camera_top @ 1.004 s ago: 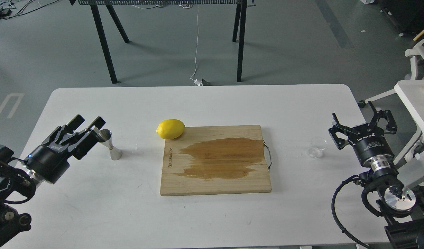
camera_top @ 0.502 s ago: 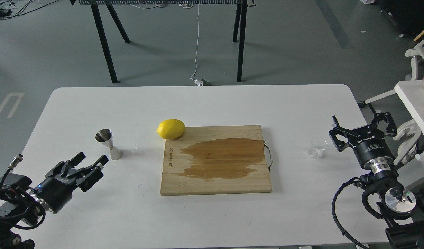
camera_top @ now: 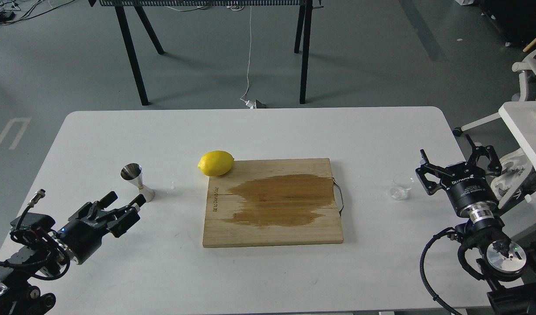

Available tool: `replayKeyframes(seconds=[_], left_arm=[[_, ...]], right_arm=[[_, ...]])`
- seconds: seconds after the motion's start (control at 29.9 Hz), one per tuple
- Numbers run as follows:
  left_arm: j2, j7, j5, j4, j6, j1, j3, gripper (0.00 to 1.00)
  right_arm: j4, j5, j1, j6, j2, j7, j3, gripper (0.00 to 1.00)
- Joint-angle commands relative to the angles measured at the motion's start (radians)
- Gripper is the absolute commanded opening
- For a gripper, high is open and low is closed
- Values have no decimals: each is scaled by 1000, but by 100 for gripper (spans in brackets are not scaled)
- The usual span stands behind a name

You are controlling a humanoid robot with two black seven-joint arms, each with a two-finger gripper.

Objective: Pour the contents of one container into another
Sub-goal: 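Close the left gripper around the metal jigger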

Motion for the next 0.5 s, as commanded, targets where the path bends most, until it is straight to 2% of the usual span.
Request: replayKeyframes(seconds=[0.0,0.33,0.47], left_arm=[[-22,0,-4,23,-7,-34,22,100],[-60,0,-8,116,-11,-109,87,99],[-77,0,-8,130,-51,-129,88,99]], right_arm=[[-2,0,0,0,0,0,2,99],[0,0,0,0,-2,2,2,99],[-2,0,0,0,-2,6,2,99]])
